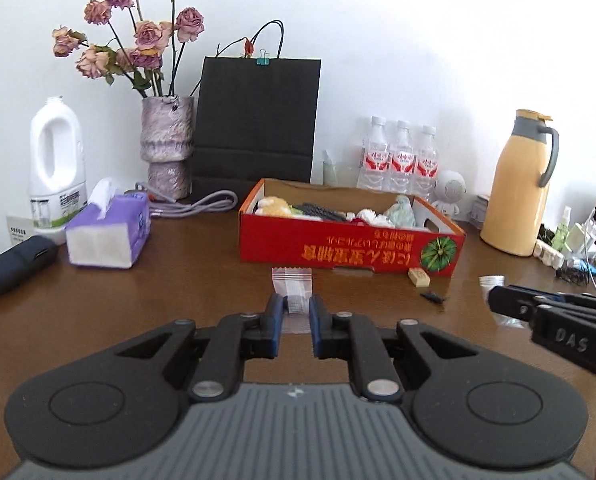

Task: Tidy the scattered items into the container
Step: 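Carry both wrapped candies over the cardboard box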

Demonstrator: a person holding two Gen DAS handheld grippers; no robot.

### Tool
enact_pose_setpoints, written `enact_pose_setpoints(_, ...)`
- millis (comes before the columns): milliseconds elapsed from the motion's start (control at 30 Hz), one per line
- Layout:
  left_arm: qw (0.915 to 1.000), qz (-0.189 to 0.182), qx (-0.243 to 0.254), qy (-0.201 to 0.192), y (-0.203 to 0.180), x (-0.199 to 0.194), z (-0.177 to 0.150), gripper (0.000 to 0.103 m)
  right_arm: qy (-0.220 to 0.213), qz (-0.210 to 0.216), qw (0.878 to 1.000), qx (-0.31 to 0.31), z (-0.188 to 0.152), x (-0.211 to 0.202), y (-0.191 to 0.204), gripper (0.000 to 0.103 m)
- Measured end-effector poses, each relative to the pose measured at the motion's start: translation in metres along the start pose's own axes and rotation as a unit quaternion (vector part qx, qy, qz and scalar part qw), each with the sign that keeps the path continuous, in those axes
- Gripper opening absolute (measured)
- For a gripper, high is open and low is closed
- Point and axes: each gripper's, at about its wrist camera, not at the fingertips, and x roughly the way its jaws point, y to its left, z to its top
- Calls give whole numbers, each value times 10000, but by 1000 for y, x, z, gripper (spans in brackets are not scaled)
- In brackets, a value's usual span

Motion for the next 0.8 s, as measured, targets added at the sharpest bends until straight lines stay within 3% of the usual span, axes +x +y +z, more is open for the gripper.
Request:
enact_pose_setpoints(200,9997,171,21,-193,7,-33,-15,15,64,267,9996,-76,-15,-18,25,11)
enact_pose_setpoints(400,9996,81,10,-263,6,-34,-12,15,-154,211,9994,-246,-11,-31,34,11)
enact_pose_setpoints(500,9994,-22,28,-348,5,-28,-3,15,-68,275,9996,8,-2,-25,22,11)
enact_pose_setpoints(633,9984,-255,-72,-504,9,-3,33,15,-147,225,9996,60,26,-2,8,11)
enact_pose_setpoints(800,9962,-470,-20,-730,6,62,102,15,-589,30,9982,-89,92,37,-15,11)
